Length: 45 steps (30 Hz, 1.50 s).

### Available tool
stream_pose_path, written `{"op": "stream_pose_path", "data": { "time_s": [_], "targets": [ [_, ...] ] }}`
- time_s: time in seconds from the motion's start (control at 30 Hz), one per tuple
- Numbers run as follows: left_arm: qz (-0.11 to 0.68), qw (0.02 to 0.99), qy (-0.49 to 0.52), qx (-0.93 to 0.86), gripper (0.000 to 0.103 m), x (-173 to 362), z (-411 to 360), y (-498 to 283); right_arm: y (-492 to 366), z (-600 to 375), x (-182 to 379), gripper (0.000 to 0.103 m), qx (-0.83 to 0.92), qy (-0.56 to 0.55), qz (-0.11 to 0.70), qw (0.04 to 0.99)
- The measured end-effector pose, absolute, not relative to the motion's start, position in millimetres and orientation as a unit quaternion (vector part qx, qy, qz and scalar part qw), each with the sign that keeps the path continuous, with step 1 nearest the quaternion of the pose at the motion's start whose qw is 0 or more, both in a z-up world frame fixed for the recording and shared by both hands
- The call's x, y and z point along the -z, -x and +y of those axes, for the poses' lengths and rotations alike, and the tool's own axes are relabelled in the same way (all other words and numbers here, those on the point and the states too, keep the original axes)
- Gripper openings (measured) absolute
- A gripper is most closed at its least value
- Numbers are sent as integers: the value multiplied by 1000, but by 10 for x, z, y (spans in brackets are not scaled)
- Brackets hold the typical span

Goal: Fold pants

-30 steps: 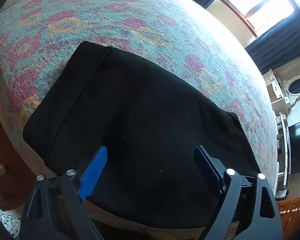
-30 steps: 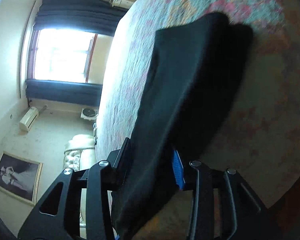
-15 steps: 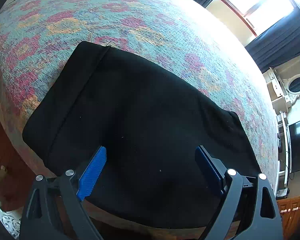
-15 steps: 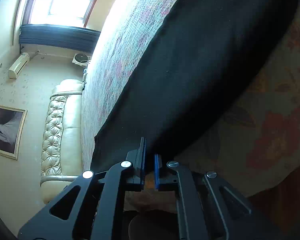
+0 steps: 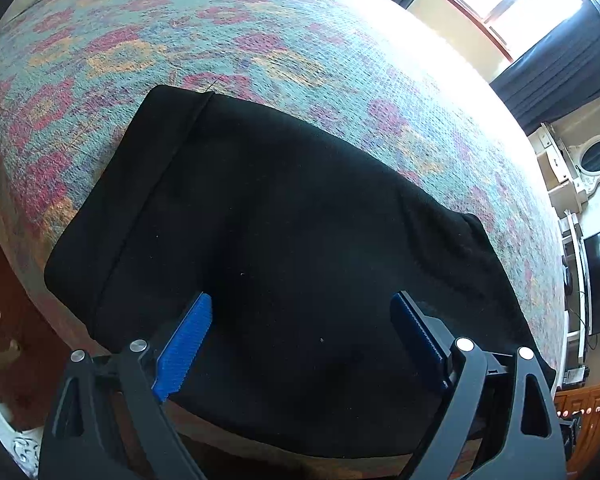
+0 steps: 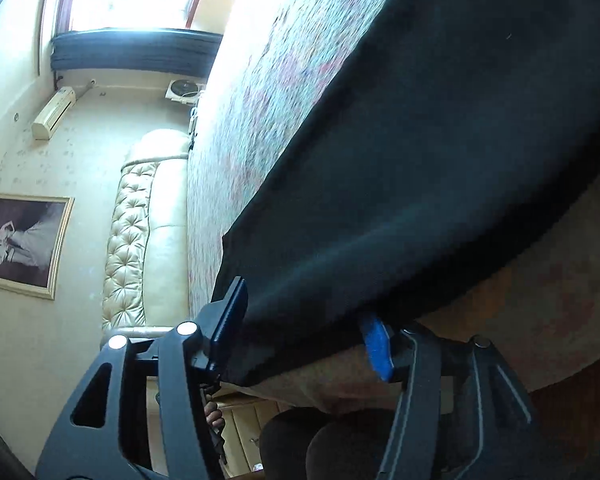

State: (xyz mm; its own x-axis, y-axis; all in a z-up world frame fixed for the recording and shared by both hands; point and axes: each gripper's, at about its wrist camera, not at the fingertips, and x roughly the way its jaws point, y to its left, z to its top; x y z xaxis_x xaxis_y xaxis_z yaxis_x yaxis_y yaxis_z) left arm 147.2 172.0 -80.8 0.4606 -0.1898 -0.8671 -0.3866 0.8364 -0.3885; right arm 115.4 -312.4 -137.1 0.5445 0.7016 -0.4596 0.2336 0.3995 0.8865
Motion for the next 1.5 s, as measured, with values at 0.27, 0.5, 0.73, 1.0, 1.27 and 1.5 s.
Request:
{"op": "stream_pose_path", "data": {
  "time_s": [0.27,0.5,0.73,1.0,1.27,1.5],
  "targets": [
    [518,808,276,-59,89,799,1696,-1485,-1237,-2401,1423,56,-207,-497,456,709],
    [521,808,268,-59,90,808,1668,-1510,-1088,-2283,1521,51,-215,-520,441,700],
    [520,808,272,-51,90,807,1687,-1503,-901,-2158,1539,7,-193,-491,466,710],
    [528,811,247,-49,90,820,1699,-1499,-865,-2240,1704,20,-198,-531,470,677],
    [542,813,205,-66,90,906,1841,-1521,-921,-2027,1698,46,-245,-572,444,645],
    [540,817,197,-53,90,922,1906,-1523,-1006,-1741,1896,13,-225,-568,488,624]
  ]
}}
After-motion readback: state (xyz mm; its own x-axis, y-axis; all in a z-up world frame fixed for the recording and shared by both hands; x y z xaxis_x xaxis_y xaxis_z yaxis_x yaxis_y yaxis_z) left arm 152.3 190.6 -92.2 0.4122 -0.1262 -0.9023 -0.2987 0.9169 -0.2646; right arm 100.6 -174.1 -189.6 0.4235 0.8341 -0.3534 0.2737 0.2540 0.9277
